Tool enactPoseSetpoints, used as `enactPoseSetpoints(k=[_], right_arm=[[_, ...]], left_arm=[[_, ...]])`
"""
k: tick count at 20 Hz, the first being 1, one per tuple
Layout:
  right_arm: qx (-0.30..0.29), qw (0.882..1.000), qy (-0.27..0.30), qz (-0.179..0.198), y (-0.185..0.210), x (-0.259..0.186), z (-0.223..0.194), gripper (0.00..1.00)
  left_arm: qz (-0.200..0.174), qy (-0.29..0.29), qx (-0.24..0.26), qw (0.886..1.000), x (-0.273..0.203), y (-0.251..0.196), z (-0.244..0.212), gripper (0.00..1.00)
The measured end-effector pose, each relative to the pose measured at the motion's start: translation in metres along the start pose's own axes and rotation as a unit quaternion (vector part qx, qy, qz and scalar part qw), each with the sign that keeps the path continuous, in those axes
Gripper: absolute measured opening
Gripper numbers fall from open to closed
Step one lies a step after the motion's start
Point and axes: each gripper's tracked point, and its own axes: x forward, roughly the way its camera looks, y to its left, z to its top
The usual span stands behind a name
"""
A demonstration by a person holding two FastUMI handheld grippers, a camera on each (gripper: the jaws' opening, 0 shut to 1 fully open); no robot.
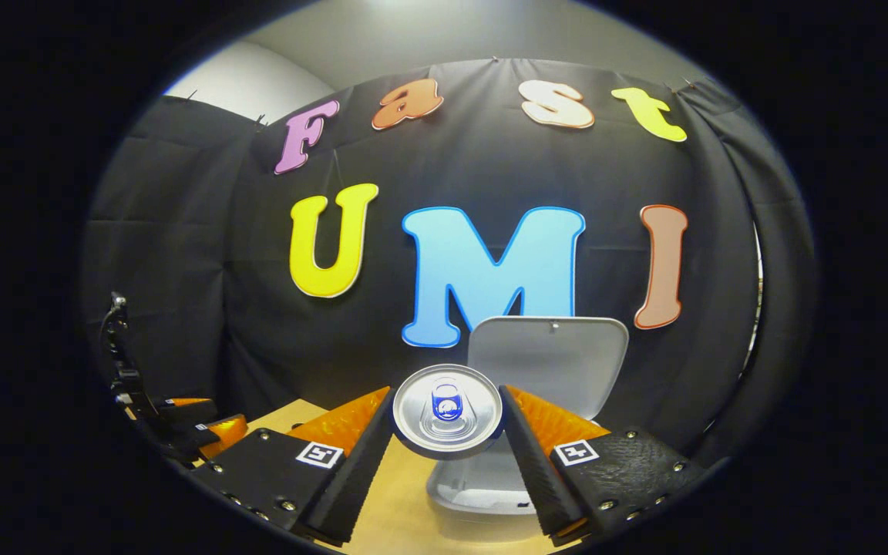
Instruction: Press the lid of the desktop garbage bin to open it, pick up the crumpled paper on the desktop and throw it into the bin, then pick up the pop can on the desktop and drop it into the bin, and finally close the garbage bin lid.
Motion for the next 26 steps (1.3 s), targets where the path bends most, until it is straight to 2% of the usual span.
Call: enactPoseSetpoints(k=[5,11,19,26], right_arm=[[-0.003,0.999,0.025,-0.034,-0.044,0.011,-0.028,0.85],[0.009,0.996,0.075,-0.053,-0.077,0.027,-0.076,0.85],[0.026,0.990,0.124,-0.064,-0.097,0.037,-0.123,0.85],[0.037,0.987,0.142,-0.069,-0.102,0.045,-0.139,0.85]], left_arm=[[0.009,0.002,0.004,1.000,0.000,0.001,-0.001,0.93],[0.020,0.008,0.011,1.000,0.000,0.004,-0.004,0.92],[0.028,0.018,0.018,0.999,0.006,0.007,-0.010,0.93],[0.026,0.023,0.023,0.999,0.013,0.002,-0.013,0.93]])
